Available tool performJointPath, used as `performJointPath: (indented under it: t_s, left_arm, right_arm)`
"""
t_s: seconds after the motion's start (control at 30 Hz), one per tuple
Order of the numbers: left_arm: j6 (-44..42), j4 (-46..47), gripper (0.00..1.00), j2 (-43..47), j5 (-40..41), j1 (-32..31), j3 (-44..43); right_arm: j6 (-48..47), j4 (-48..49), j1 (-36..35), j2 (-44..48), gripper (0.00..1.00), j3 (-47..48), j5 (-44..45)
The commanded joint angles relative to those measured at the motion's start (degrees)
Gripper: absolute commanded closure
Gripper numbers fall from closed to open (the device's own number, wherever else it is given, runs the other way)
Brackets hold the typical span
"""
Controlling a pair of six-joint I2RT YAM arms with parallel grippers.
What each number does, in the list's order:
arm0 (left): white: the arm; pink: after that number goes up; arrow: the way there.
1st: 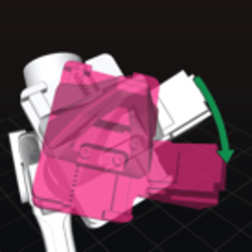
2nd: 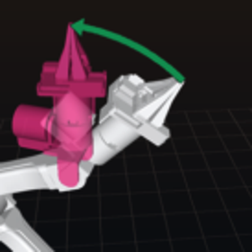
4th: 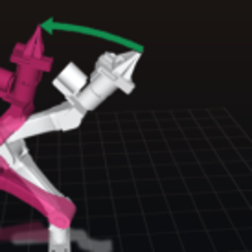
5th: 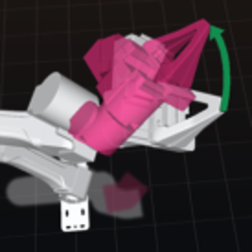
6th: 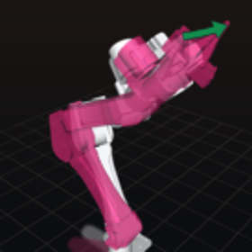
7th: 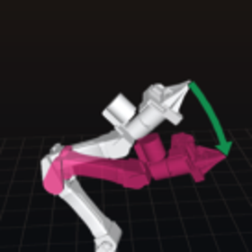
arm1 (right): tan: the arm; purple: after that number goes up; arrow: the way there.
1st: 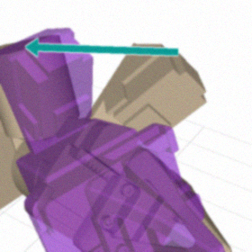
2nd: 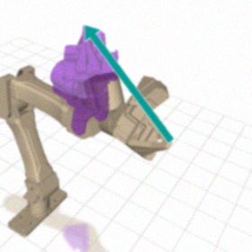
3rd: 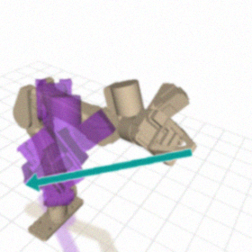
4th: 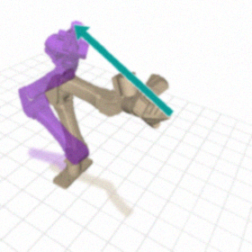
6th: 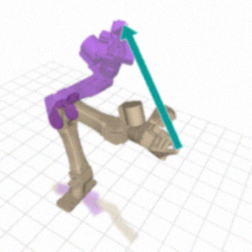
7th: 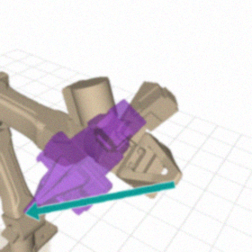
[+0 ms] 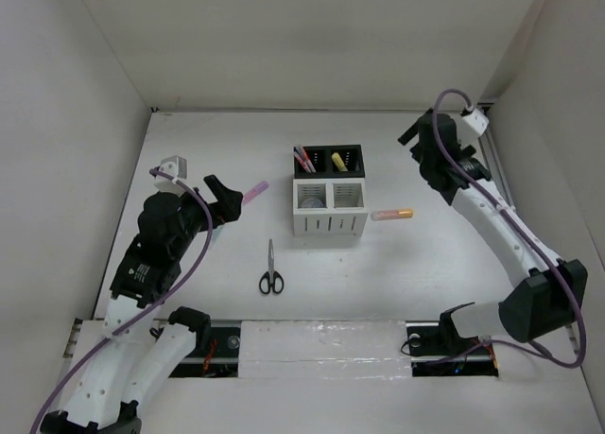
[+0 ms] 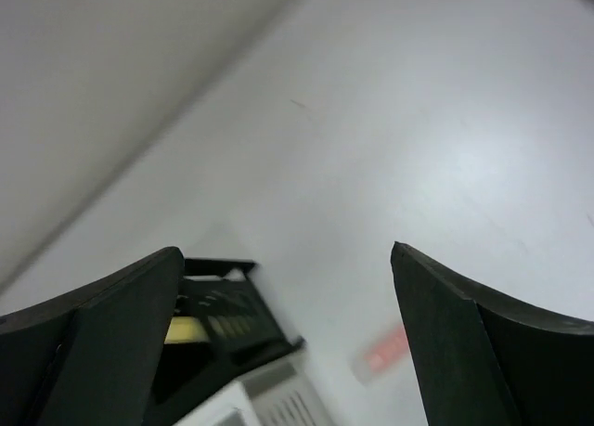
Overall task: Sort the stationery into containers
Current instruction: Pick up the stationery from the center of the board.
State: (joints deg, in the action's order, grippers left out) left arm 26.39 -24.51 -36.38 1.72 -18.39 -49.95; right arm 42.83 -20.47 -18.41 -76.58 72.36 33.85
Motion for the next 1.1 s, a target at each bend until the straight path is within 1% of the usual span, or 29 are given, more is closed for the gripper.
performJointPath:
  t_s: [0.0,0.07,0.1,0.17,0.3,0.33,0.43,0.47,0.53,0.7,0.77,0.8,0.83,0.87,1.0,1.07]
  left_arm:
    - [-0.2,1.8,0.0,-0.2,0.7,-0.2,-0.8]
    - [-0.2,1.8,0.0,1.5,0.7,-0.2,-0.8]
    - [-0.2,1.8,0.0,1.5,0.7,-0.2,-0.8]
    - [0.3,1.8,0.0,2.0,1.2,-0.2,-0.8]
    - [0.3,1.8,0.0,3.2,1.2,-0.2,-0.8]
    - [0.3,1.8,0.0,3.2,1.2,-0.2,-0.8]
    - [0.3,1.8,0.0,3.7,1.2,-0.2,-0.8]
    - [0.3,1.8,0.0,3.7,1.2,-0.2,-0.8]
    - [0.3,1.8,0.0,4.2,1.2,-0.2,-0.3]
    - [0.3,1.8,0.0,4.2,0.7,-0.2,-0.3]
    - [0.3,1.8,0.0,3.7,0.7,-0.2,-0.3]
    - [0.3,1.8,0.0,3.7,0.7,-0.2,-0.3]
    - [0.3,1.8,0.0,3.7,0.7,-0.2,-0.3]
    - [0.3,1.8,0.0,3.7,0.7,-0.2,-0.3]
    - [0.3,1.8,0.0,4.2,0.7,-0.2,-0.3]
    - [0.3,1.8,0.0,4.2,0.7,-0.2,-0.3]
  right_arm:
    - [22.1,-27.2,-3.5,-3.2,0.0,-0.7,13.5]
    - [26.9,-27.9,-4.3,-5.2,0.0,-1.3,12.7]
    - [28.8,-27.9,-4.3,-6.1,0.0,-1.3,10.8]
    - [32.7,-29.7,-4.3,-9.4,0.0,0.3,9.9]
    - [45.2,-38.1,-4.8,-15.3,0.0,4.6,9.8]
    - [45.8,-39.1,-4.8,-16.3,0.02,4.6,8.4]
    - [45.3,-35.6,-2.8,-19.5,0.05,3.5,5.1]
    - [45.3,-32.8,-1.6,-20.6,0.05,2.1,3.0]
    - [43.1,-29.7,-1.1,-21.4,0.06,0.9,2.3]
    - [41.9,-23.3,-0.6,-23.6,0.06,-0.5,0.4]
    - [41.4,-22.7,0.0,-26.3,0.06,-0.5,-1.8]
    - [41.4,-22.7,0.7,-27.3,0.09,-0.5,-2.5]
    - [41.4,-22.7,0.7,-28.3,0.16,0.1,-3.1]
    - [41.4,-22.7,0.7,-29.5,0.2,0.8,-3.1]
    - [41.4,-21.1,0.7,-29.5,0.2,-0.2,-6.1]
    - [41.4,-21.6,0.7,-29.5,0.2,-0.7,-6.1]
